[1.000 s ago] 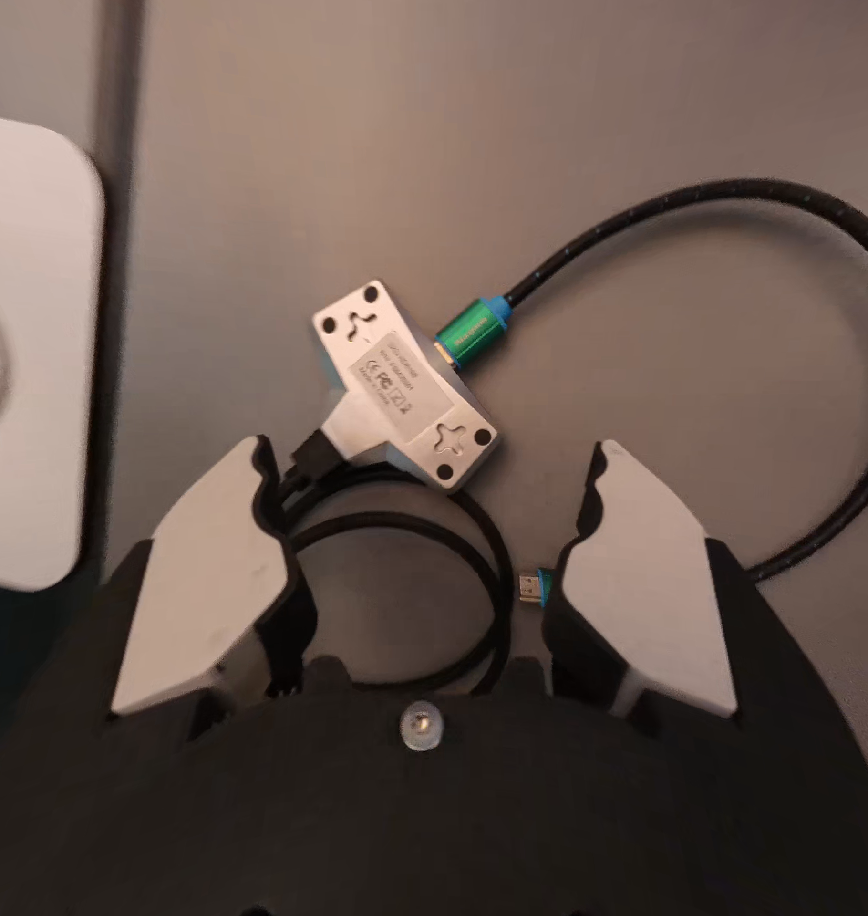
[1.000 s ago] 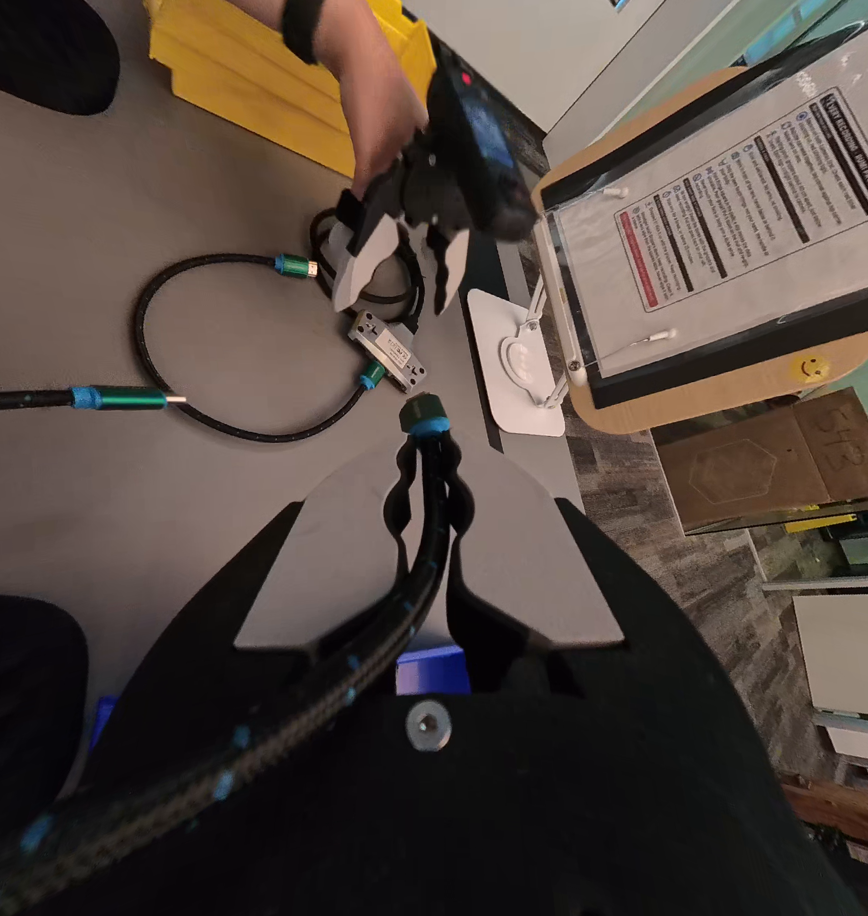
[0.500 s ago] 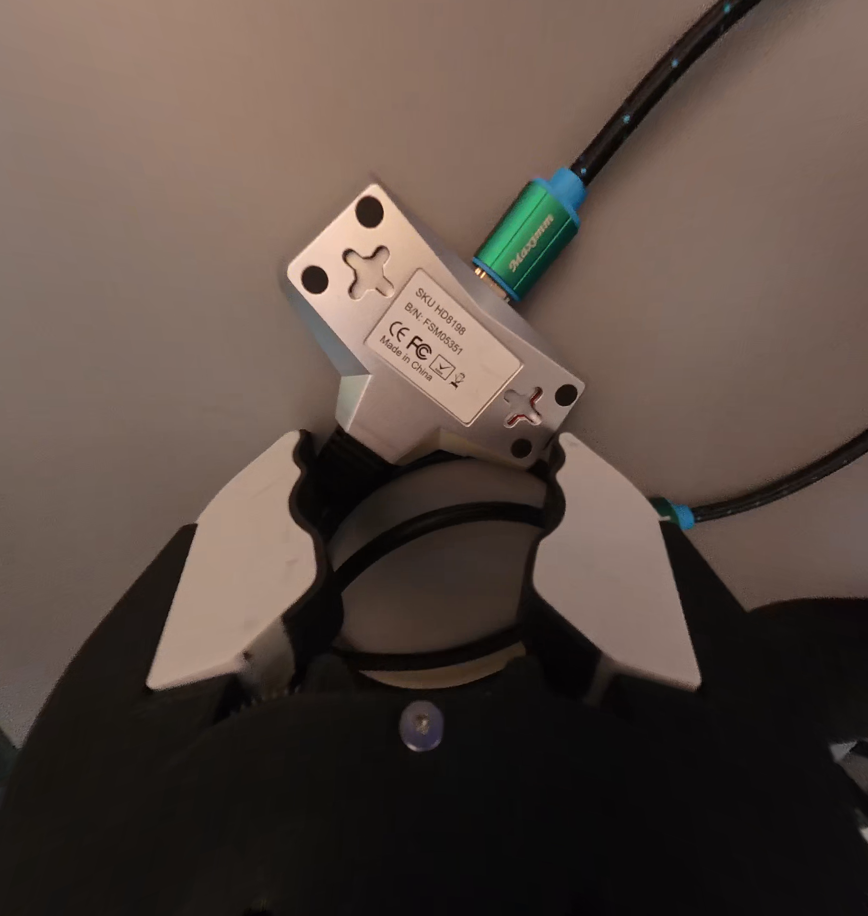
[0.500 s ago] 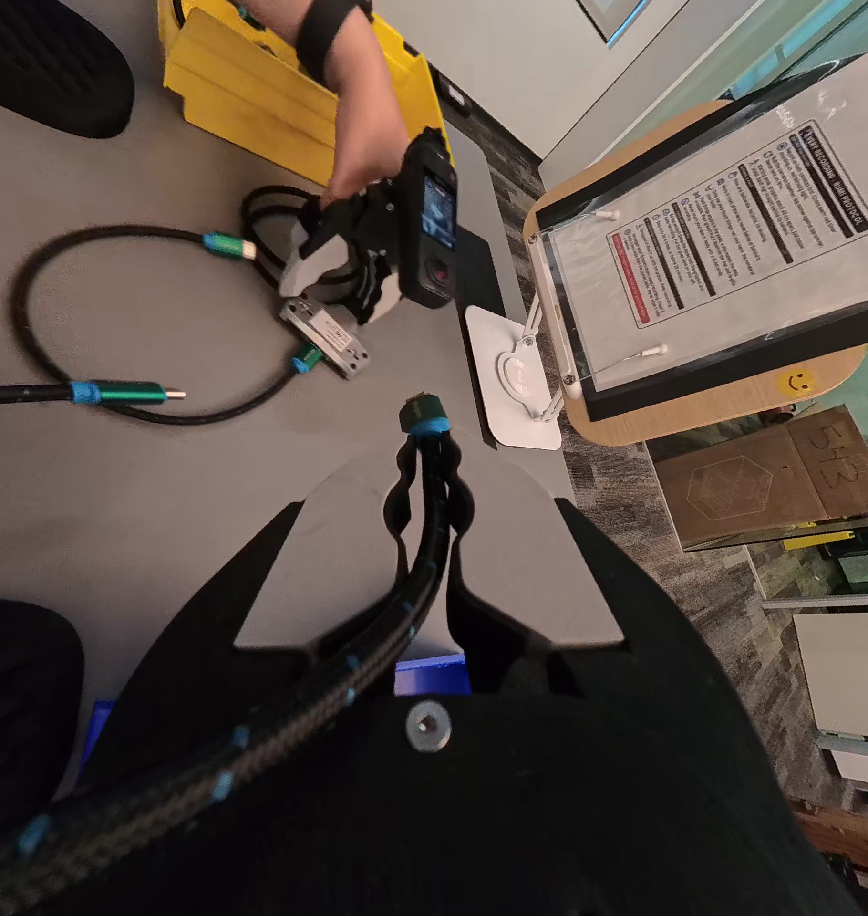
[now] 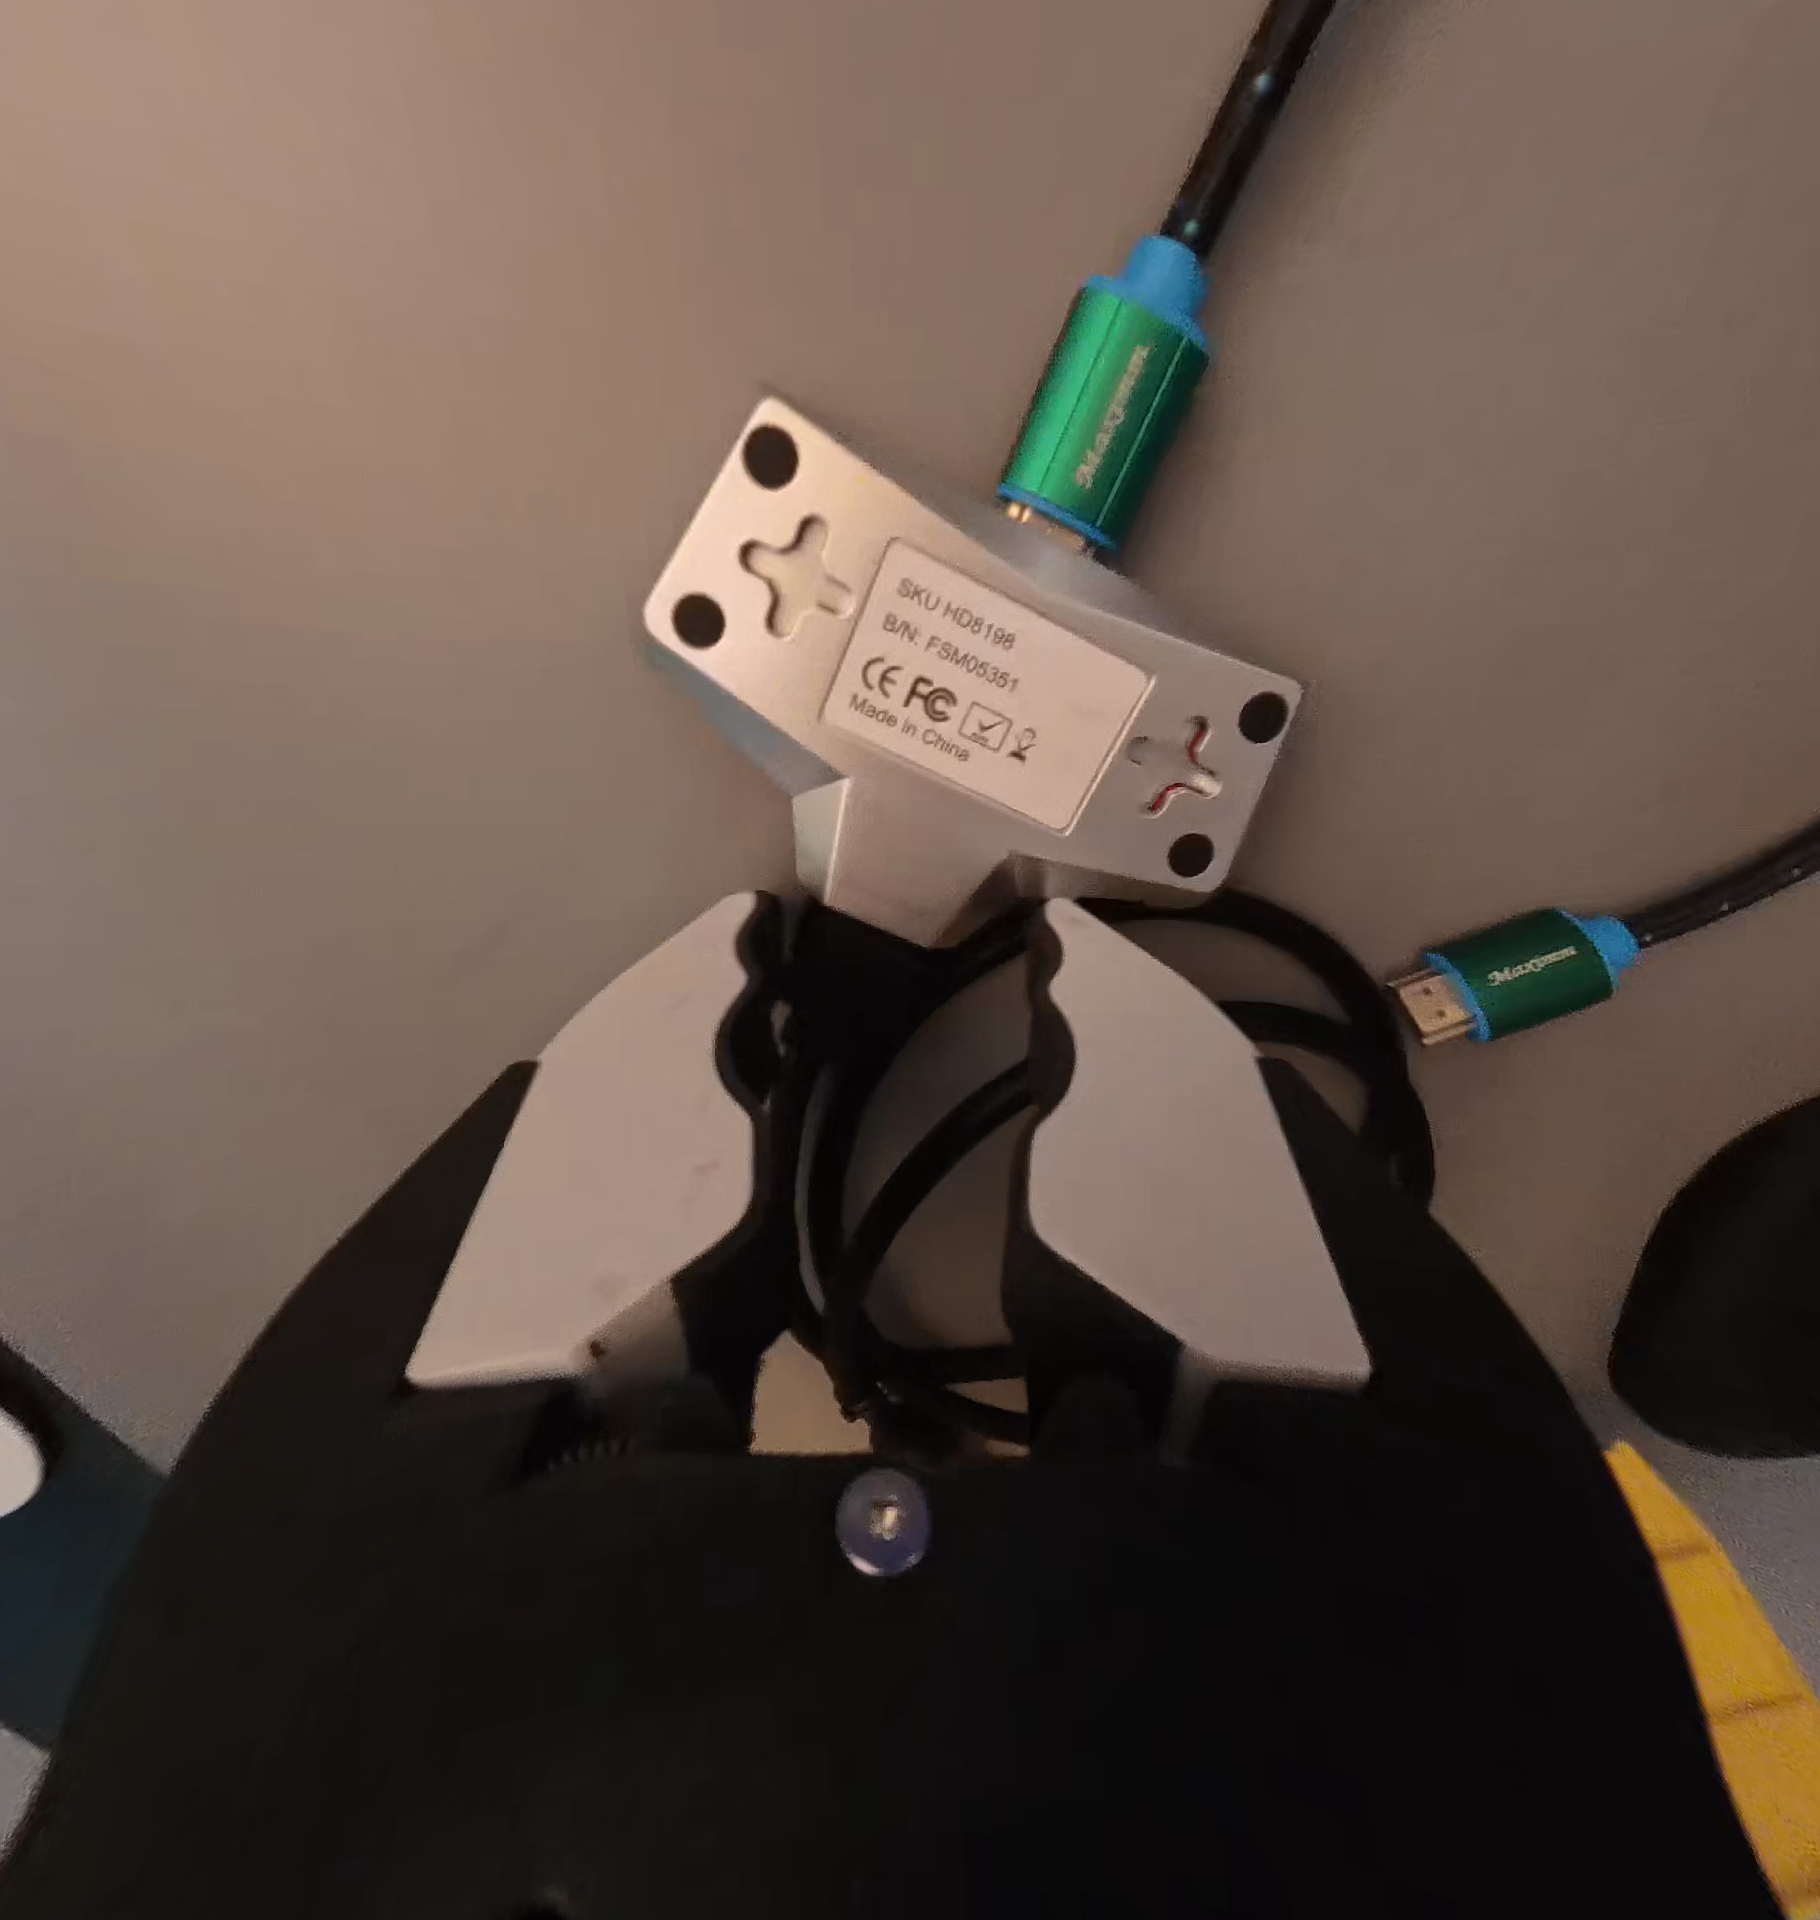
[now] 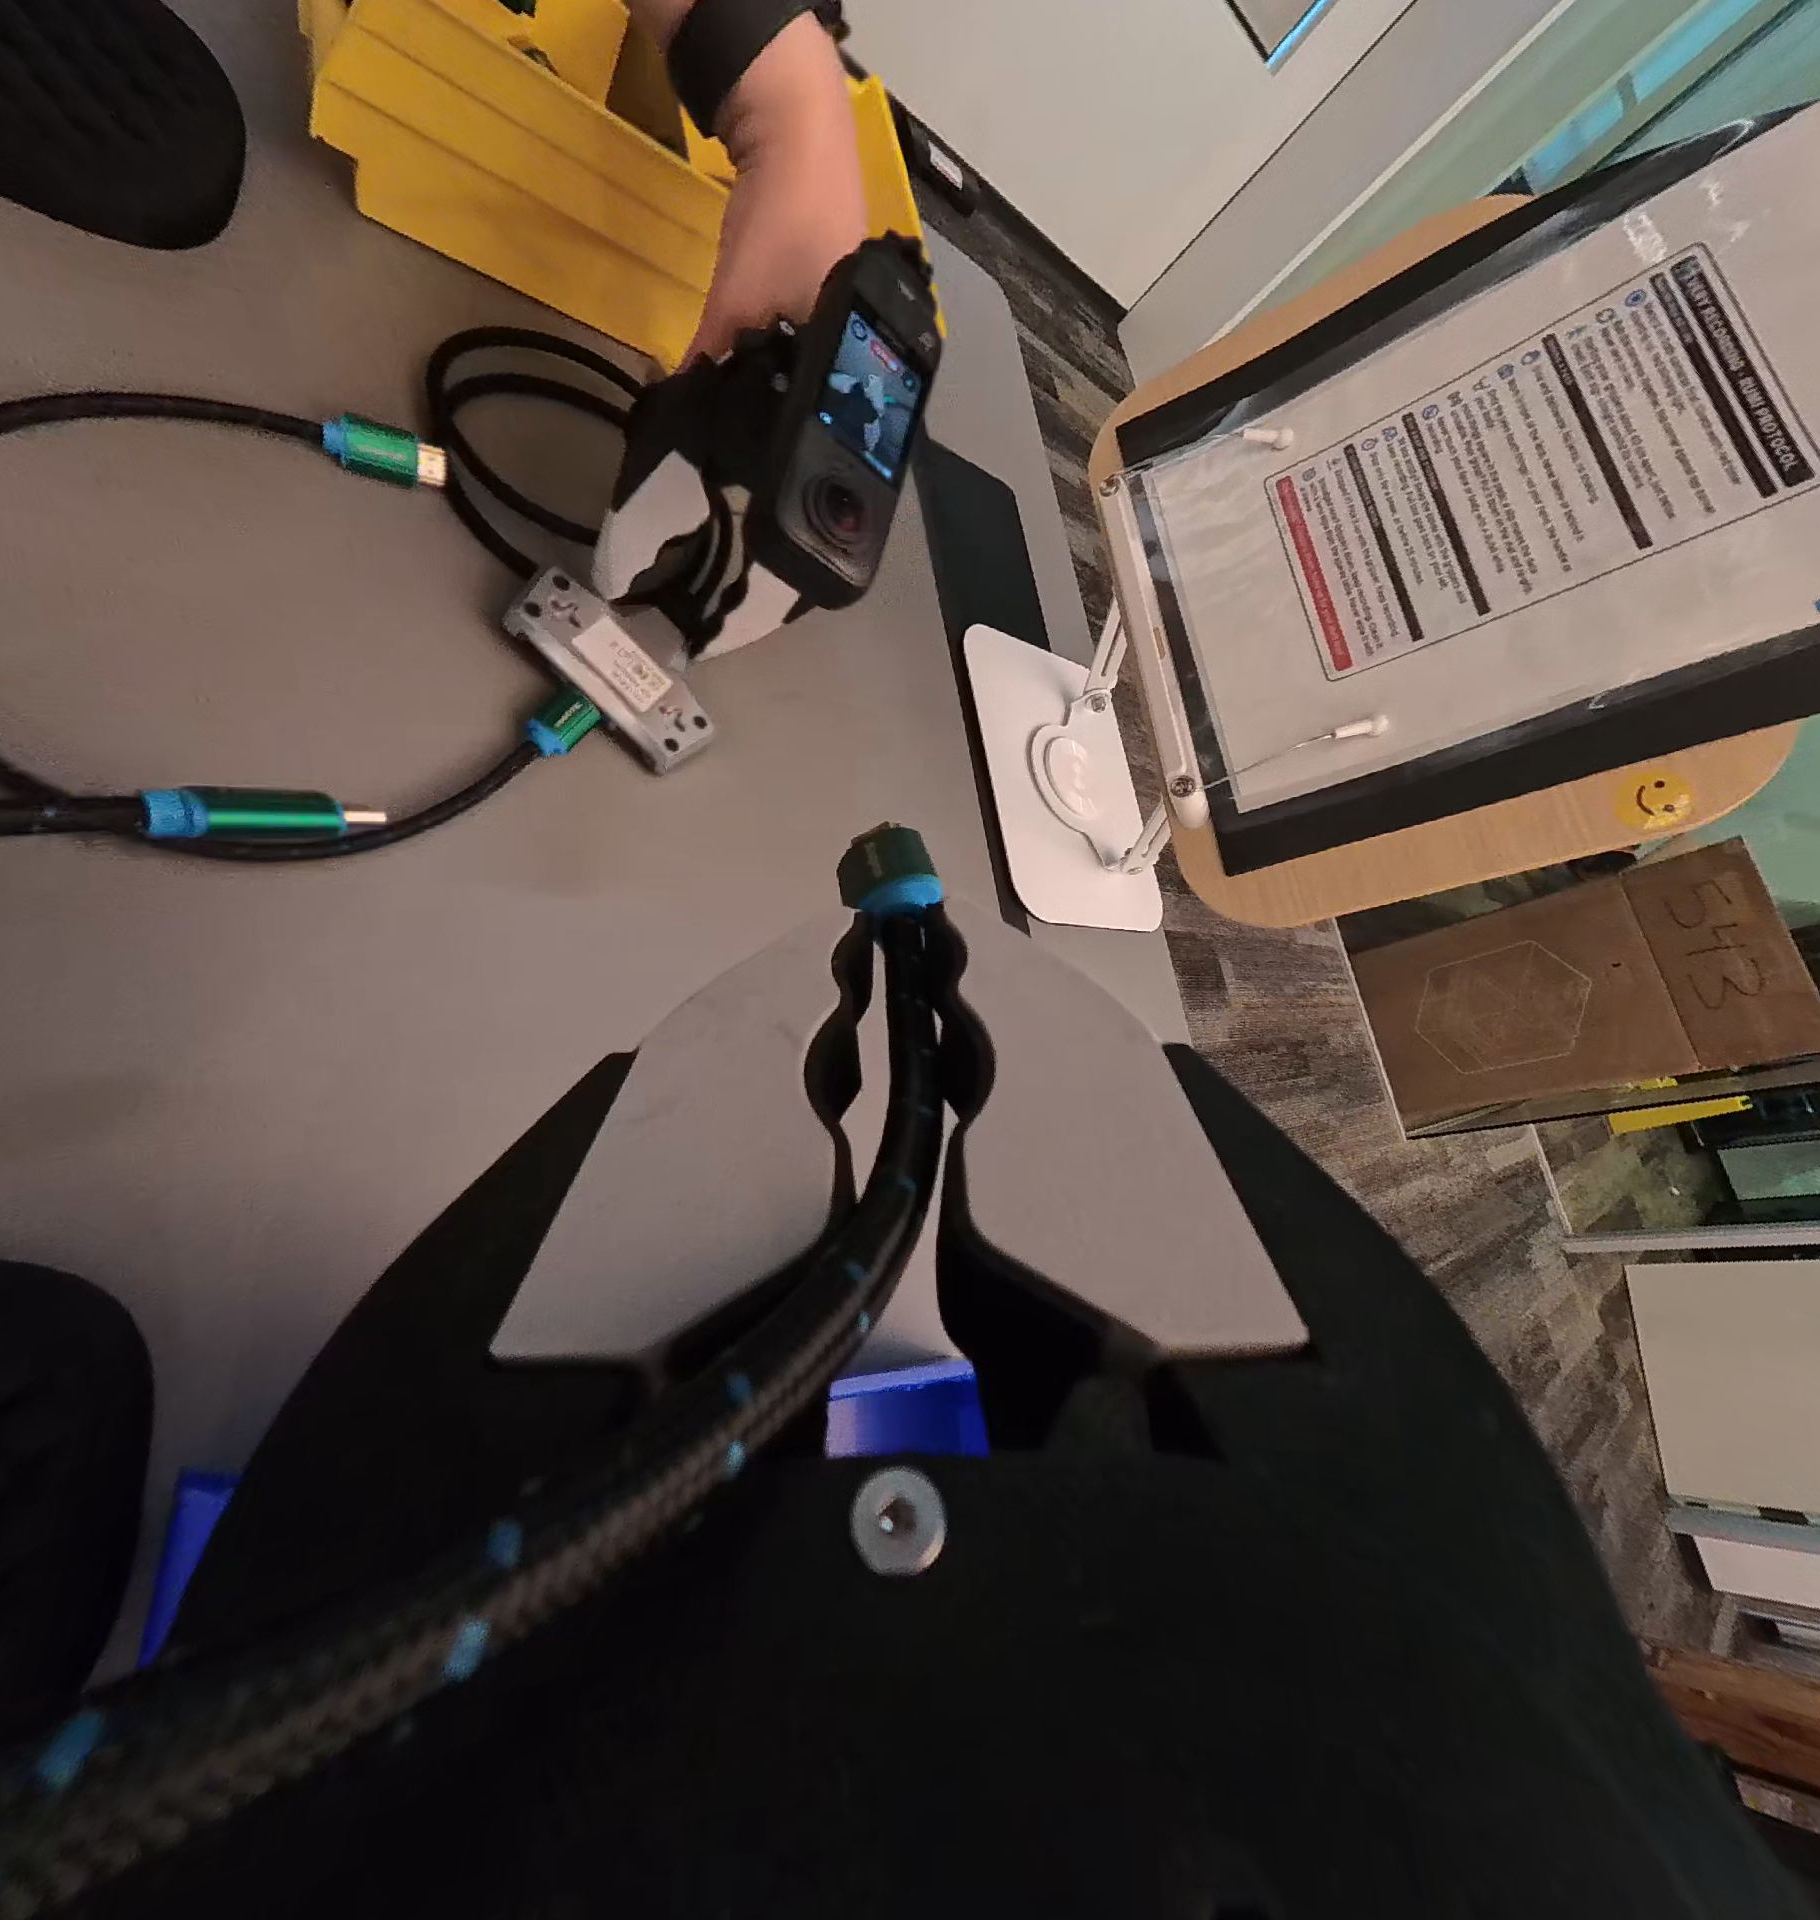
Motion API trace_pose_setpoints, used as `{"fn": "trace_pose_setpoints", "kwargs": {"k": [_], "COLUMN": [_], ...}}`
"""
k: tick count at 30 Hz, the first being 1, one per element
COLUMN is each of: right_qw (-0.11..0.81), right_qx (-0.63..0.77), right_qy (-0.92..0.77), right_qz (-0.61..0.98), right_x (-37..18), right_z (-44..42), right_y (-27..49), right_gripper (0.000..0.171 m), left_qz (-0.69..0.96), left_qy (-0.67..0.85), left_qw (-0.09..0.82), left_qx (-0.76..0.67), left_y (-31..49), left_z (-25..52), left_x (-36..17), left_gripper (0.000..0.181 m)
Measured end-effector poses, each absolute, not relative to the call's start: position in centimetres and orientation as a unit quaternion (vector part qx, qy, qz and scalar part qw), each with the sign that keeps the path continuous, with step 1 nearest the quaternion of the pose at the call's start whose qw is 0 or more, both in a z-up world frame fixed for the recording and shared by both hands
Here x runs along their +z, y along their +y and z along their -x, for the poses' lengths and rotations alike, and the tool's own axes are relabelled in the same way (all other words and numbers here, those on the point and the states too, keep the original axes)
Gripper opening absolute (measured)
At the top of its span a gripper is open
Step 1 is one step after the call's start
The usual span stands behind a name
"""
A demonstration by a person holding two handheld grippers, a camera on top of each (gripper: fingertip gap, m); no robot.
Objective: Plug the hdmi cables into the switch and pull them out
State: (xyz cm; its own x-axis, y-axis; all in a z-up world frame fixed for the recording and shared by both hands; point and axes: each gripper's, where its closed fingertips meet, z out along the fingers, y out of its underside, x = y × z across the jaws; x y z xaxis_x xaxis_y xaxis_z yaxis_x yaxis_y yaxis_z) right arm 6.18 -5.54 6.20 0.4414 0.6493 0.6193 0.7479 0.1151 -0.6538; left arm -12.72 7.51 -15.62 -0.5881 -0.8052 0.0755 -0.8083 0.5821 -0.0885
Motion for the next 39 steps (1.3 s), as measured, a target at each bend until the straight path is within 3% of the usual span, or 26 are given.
{"fn": "trace_pose_setpoints", "kwargs": {"k": [3, 6, 9, 10, 12, 20, 26, 31, 39], "right_qw": [0.527, 0.521, 0.514, 0.511, 0.509, 0.512, 0.526, 0.549, 0.687], "right_qx": [-0.048, -0.048, -0.050, -0.052, -0.052, -0.046, -0.047, -0.049, -0.039], "right_qy": [-0.523, -0.524, -0.525, -0.525, -0.526, -0.525, -0.519, -0.526, -0.523], "right_qz": [0.667, 0.672, 0.676, 0.678, 0.679, 0.678, 0.673, 0.648, 0.502], "right_x": [6.0, 5.7, 5.3, 5.2, 5.1, 5.2, 5.8, 7.0, 14.8], "right_z": [-6.4, -6.4, -6.4, -6.4, -6.4, -6.5, -6.6, -5.3, -1.3], "right_y": [-5.3, -5.0, -4.8, -4.7, -4.6, -4.8, -4.8, -5.0, -9.8], "right_gripper": [0.011, 0.011, 0.011, 0.011, 0.011, 0.011, 0.011, 0.011, 0.011], "left_qz": [-0.456, -0.412, -0.435, -0.434, -0.426, -0.508, -0.528, -0.502, -0.441], "left_qy": [-0.886, -0.906, -0.896, -0.896, -0.899, -0.844, -0.803, -0.752, -0.626], "left_qw": [0.015, -0.052, -0.040, -0.041, -0.045, -0.068, -0.215, -0.407, -0.640], "left_qx": [0.079, 0.076, 0.079, 0.080, 0.090, 0.159, 0.173, 0.128, 0.064], "left_y": [6.6, 6.4, 5.5, 5.3, 4.6, 2.8, 3.4, 4.9, 6.0], "left_z": [12.4, 11.3, 10.9, 10.8, 10.4, 8.7, 7.9, 8.0, 9.9], "left_x": [-15.9, -16.1, -16.3, -16.3, -16.1, -15.5, -12.6, -7.3, 3.4], "left_gripper": [0.050, 0.063, 0.067, 0.065, 0.036, 0.022, 0.022, 0.022, 0.022]}}
